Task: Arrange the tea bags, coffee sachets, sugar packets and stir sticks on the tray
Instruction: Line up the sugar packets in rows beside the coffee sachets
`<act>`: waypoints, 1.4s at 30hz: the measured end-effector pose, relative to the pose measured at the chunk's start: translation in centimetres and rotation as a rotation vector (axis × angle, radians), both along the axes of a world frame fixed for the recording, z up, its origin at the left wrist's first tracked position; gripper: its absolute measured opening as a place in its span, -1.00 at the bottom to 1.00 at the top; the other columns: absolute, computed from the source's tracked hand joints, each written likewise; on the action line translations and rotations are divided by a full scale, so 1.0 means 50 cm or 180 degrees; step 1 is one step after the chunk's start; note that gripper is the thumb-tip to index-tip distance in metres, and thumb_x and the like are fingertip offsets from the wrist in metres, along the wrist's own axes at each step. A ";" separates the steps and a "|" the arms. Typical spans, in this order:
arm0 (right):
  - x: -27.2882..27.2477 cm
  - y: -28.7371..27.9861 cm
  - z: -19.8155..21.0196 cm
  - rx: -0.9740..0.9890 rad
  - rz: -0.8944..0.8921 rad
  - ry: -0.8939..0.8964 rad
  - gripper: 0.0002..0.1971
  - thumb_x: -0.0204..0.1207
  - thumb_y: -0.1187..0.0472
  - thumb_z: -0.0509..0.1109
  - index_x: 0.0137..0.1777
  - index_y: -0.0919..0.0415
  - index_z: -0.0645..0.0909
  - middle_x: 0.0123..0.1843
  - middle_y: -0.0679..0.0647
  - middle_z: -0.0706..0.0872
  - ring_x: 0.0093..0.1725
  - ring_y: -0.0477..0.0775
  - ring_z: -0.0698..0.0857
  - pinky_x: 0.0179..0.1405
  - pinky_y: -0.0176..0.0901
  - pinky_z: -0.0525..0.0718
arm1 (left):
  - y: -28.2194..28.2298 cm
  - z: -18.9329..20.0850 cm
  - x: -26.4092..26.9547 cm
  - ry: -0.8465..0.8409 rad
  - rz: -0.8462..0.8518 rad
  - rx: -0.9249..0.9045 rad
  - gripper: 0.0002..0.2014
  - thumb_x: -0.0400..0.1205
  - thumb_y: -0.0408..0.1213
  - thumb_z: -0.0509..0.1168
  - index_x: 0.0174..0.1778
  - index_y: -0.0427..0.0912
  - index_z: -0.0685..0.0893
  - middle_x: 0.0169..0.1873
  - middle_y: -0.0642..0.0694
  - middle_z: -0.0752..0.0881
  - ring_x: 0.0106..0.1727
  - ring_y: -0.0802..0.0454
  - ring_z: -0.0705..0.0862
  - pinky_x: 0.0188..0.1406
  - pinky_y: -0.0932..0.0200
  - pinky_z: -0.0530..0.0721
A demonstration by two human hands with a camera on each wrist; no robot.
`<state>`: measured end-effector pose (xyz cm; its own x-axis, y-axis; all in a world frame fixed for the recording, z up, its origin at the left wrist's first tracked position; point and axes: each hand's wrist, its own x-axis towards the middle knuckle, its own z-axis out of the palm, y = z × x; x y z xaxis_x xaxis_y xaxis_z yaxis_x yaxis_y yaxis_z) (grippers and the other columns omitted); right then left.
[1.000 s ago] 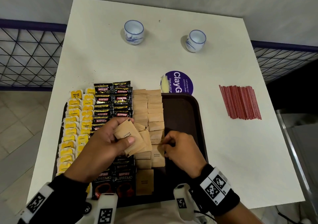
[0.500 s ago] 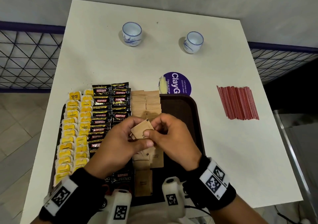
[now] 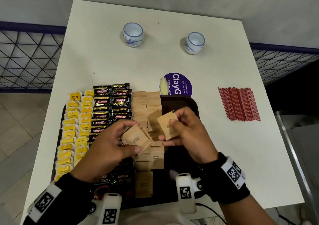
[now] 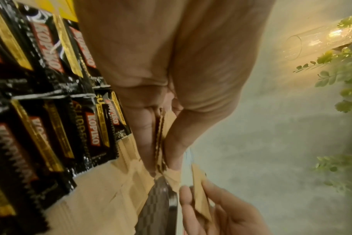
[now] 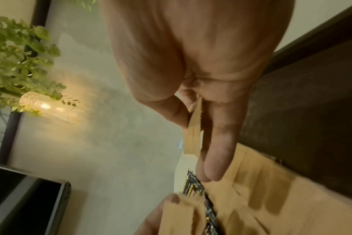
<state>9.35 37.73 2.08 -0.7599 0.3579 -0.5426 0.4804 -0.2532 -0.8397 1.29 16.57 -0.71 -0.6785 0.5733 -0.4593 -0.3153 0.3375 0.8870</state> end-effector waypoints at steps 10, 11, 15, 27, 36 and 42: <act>0.082 0.036 -0.046 0.1195 0.0632 -0.0249 -0.68 0.34 0.34 0.68 -0.01 0.03 0.68 -0.17 0.10 0.81 -0.13 0.13 0.81 -0.02 0.03 0.76 | -0.031 0.017 -0.012 0.0150 0.0088 -0.0073 -0.40 0.41 -0.61 0.57 0.25 0.06 0.69 0.08 0.11 0.86 0.02 0.09 0.84 -0.13 0.32 0.78; 0.085 0.035 -0.046 0.1161 0.0676 -0.0228 -0.75 0.36 0.36 0.66 -0.06 0.10 0.72 -0.19 0.08 0.83 -0.16 0.08 0.81 -0.05 -0.04 0.75 | -0.030 0.017 -0.012 0.0130 0.0102 -0.0058 -0.41 0.41 -0.62 0.57 0.25 0.05 0.69 0.08 0.10 0.86 0.02 0.08 0.84 -0.15 0.34 0.77; 0.096 0.025 -0.041 0.1174 0.1114 -0.0397 -0.81 0.60 0.38 0.43 -0.07 0.10 0.82 -0.33 0.05 0.80 -0.39 -0.13 0.67 -0.35 -0.37 0.57 | -0.027 0.016 -0.008 0.0100 0.0078 -0.0037 -0.40 0.42 -0.63 0.56 0.26 0.02 0.69 0.09 0.07 0.86 0.04 0.05 0.84 -0.16 0.34 0.76; 0.108 0.007 -0.076 0.1220 0.1405 -0.0696 -0.88 0.56 0.33 0.48 -0.13 0.09 0.73 -0.25 0.15 0.82 -0.37 -0.06 0.74 -0.39 -0.39 0.57 | -0.026 0.021 -0.007 0.0067 0.0123 0.0008 -0.42 0.42 -0.66 0.54 0.24 0.02 0.69 0.07 0.09 0.86 0.00 0.08 0.84 -0.19 0.39 0.73; 0.100 -0.016 -0.093 0.1285 0.1503 -0.0745 -0.91 0.55 0.27 0.50 -0.14 0.05 0.73 -0.32 0.12 0.81 -0.39 -0.07 0.76 -0.33 -0.29 0.68 | -0.024 0.018 -0.005 0.0068 0.0102 0.0001 -0.41 0.42 -0.62 0.56 0.27 0.01 0.68 0.09 0.07 0.85 0.04 0.08 0.84 -0.15 0.35 0.75; 0.089 -0.033 -0.090 0.1243 0.1325 -0.0823 -0.93 0.55 0.27 0.51 -0.13 0.14 0.68 -0.30 0.21 0.81 -0.31 0.20 0.82 -0.27 0.01 0.80 | -0.026 0.013 -0.004 0.0088 0.0071 -0.0035 -0.40 0.42 -0.59 0.58 0.29 0.03 0.67 0.10 0.06 0.85 0.07 0.07 0.84 -0.10 0.30 0.78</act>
<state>13.80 36.10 -2.44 -0.7399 0.2691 -0.6165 0.6727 0.3009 -0.6760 1.07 15.29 -0.04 -0.7034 0.5530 -0.4465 -0.2983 0.3405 0.8917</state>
